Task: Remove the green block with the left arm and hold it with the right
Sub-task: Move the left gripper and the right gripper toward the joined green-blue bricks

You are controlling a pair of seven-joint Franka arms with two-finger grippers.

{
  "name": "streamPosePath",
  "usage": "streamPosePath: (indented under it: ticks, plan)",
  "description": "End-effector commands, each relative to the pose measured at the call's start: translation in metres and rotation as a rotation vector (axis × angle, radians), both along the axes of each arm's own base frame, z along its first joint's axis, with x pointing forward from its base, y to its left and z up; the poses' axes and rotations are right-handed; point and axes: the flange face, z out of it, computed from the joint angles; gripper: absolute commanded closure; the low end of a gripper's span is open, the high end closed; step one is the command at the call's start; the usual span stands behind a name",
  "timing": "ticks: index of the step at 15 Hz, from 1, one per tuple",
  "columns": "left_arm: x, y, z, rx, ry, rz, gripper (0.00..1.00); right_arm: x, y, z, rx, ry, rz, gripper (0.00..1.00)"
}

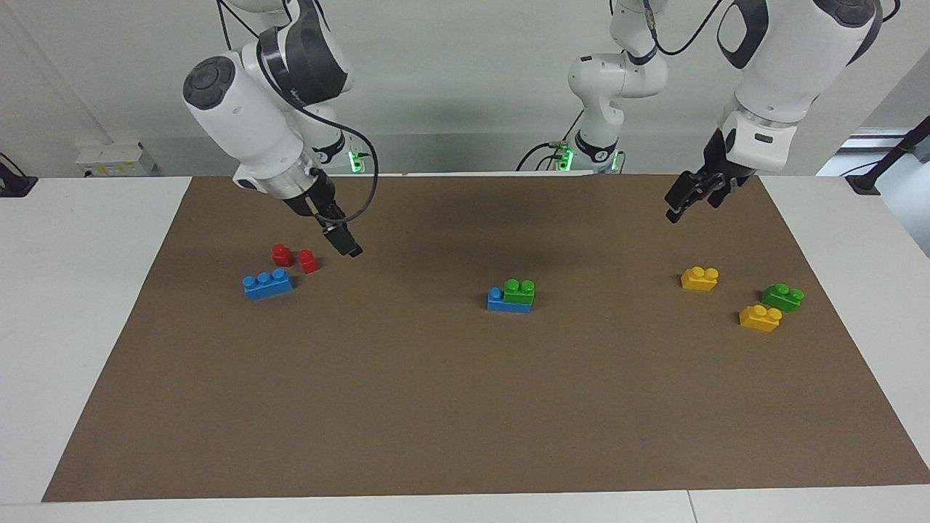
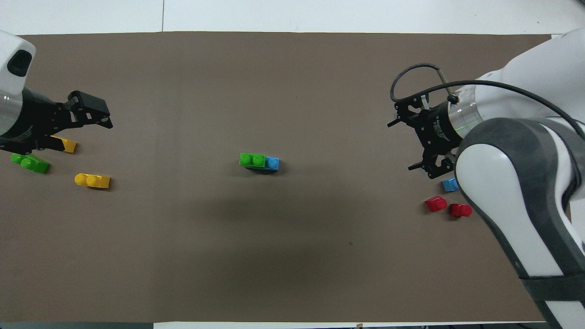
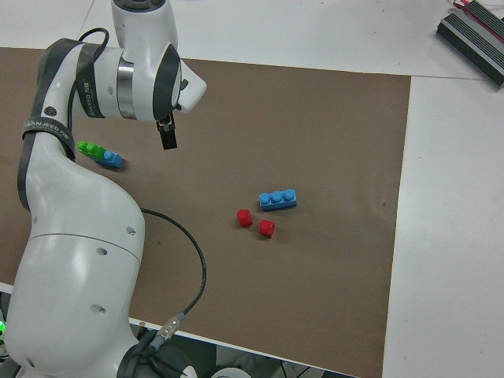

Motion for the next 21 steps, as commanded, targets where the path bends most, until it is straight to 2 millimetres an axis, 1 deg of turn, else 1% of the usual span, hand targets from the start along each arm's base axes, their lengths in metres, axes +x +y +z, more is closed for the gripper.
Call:
streamPosePath:
  ticks: [1, 2, 4, 7, 8, 9, 10, 11, 12, 14, 15, 16, 17, 18, 19, 21]
  plan:
    - [-0.013, -0.022, -0.006, -0.021, -0.008, 0.157, 0.00, 0.002, 0.022, -0.030, 0.065, 0.012, -0.075, 0.00]
    - [-0.017, -0.035, -0.006, -0.026, -0.013, 0.224, 0.00, 0.001, 0.029, -0.042, 0.081, 0.001, -0.091, 0.00]
    - [-0.025, -0.054, -0.014, -0.040, -0.018, 0.399, 0.00, 0.001, 0.052, -0.064, 0.091, -0.001, -0.115, 0.00]
    - [-0.034, -0.084, -0.030, -0.063, -0.023, 0.579, 0.00, 0.001, 0.077, -0.075, 0.135, 0.008, -0.167, 0.00]
    - [-0.037, -0.092, -0.031, -0.066, -0.020, 0.611, 0.00, 0.004, 0.081, -0.081, 0.159, 0.014, -0.201, 0.00]
    - [-0.038, -0.098, -0.032, -0.069, -0.018, 0.642, 0.00, 0.004, 0.089, -0.084, 0.176, 0.006, -0.218, 0.00]
    - [-0.038, -0.104, -0.036, -0.070, -0.011, 0.679, 0.00, 0.004, 0.095, -0.090, 0.181, 0.013, -0.231, 0.00]
    - [-0.039, -0.115, -0.042, -0.076, -0.010, 0.721, 0.00, 0.003, 0.105, -0.098, 0.187, 0.027, -0.231, 0.00]
    - [-0.038, -0.129, -0.050, -0.091, -0.016, 0.782, 0.00, 0.004, 0.110, -0.104, 0.201, 0.028, -0.246, 0.00]
    - [-0.032, -0.158, -0.079, -0.090, -0.006, 0.891, 0.00, 0.009, 0.115, -0.121, 0.223, 0.046, -0.279, 0.00]
    - [-0.031, -0.169, -0.091, -0.085, 0.002, 0.923, 0.00, 0.007, 0.123, -0.127, 0.235, 0.059, -0.283, 0.00]
    - [-0.031, -0.177, -0.098, -0.089, 0.003, 0.944, 0.00, 0.009, 0.125, -0.133, 0.245, 0.058, -0.298, 0.00]
    - [-0.031, -0.186, -0.107, -0.083, 0.013, 0.967, 0.00, 0.007, 0.131, -0.142, 0.240, 0.068, -0.291, 0.00]
    - [-0.029, -0.194, -0.117, -0.081, 0.019, 0.997, 0.00, 0.001, 0.145, -0.151, 0.234, 0.077, -0.272, 0.00]
    - [-0.029, -0.205, -0.126, -0.091, 0.018, 1.023, 0.00, -0.001, 0.151, -0.155, 0.230, 0.080, -0.265, 0.00]
    - [-0.025, -0.211, -0.144, -0.081, 0.032, 1.087, 0.00, 0.000, 0.152, -0.163, 0.225, 0.080, -0.269, 0.00]
